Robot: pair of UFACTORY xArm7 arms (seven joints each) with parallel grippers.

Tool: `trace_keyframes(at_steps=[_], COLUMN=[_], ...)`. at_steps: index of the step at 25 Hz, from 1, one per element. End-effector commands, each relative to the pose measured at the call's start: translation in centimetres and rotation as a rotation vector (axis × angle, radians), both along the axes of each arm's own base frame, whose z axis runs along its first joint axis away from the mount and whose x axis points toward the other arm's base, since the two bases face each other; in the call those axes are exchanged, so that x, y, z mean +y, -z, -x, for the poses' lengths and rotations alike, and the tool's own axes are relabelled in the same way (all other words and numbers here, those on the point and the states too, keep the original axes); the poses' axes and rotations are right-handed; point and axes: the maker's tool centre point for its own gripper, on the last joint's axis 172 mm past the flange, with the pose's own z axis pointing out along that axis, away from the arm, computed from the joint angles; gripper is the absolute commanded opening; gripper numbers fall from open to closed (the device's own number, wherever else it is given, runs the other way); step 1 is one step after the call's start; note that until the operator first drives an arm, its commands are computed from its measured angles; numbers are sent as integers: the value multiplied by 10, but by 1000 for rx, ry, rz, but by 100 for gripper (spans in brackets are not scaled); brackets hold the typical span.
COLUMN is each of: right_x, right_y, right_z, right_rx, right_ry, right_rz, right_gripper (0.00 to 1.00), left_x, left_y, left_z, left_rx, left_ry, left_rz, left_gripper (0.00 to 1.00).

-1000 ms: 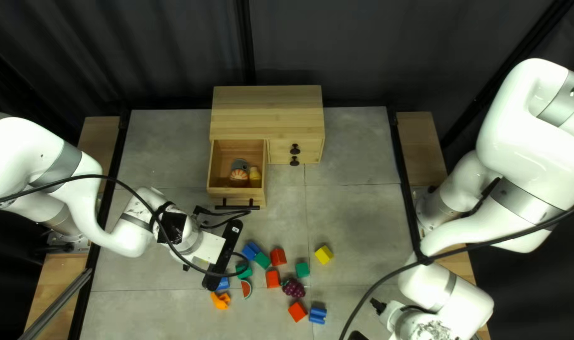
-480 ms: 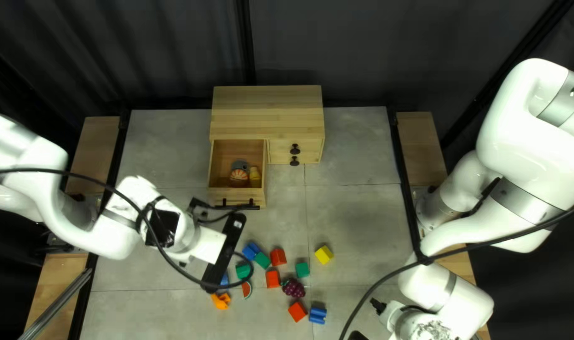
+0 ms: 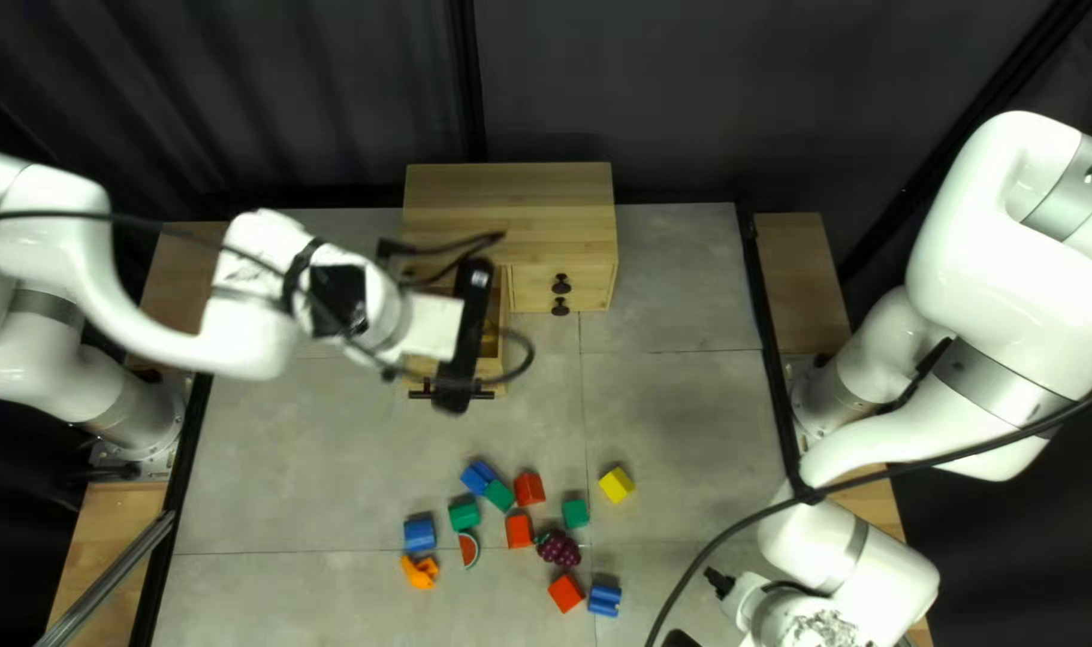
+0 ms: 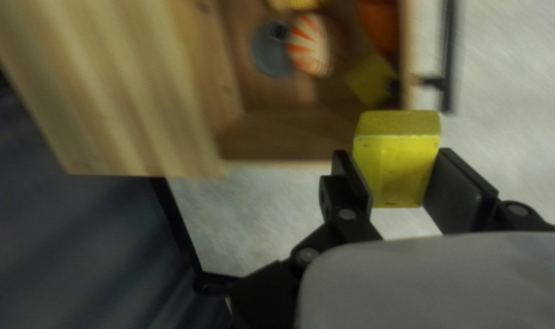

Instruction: Open drawers and place objects into drawer and close

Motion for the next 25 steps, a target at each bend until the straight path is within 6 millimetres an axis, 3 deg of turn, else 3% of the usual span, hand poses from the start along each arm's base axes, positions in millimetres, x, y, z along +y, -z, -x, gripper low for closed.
trace_keyframes(at_steps=[1, 5, 7, 9, 10, 11, 16, 20, 25], right_x=[0, 0, 0, 0, 0, 0, 0, 0, 0], right_y=[0, 0, 0, 0, 0, 0, 0, 0, 0], right_z=[0, 0, 0, 0, 0, 0, 0, 0, 0], right_rx=[0, 0, 0, 0, 0, 0, 0, 0, 0], right_ry=[0, 0, 0, 0, 0, 0, 0, 0, 0], right_rz=[0, 0, 0, 0, 0, 0, 0, 0, 0], right_gripper=[100, 100, 100, 100, 100, 100, 100, 100, 100], left_x=[-3, -22, -42, -79, -85, -107, -175, -219, -257], left_y=[13, -1, -8, -10, -10, -11, -11, 2, 47], left_z=[6, 17, 22, 37, 40, 50, 70, 80, 82], left_rx=[-76, -83, -74, -23, -9, 20, 142, 231, 282], left_ry=[-73, -69, 8, 155, 191, 277, 562, 752, 951], left_rz=[21, 2, -17, -28, -27, -20, -2, 6, 34], left_gripper=[100, 100, 100, 100, 100, 100, 100, 100, 100])
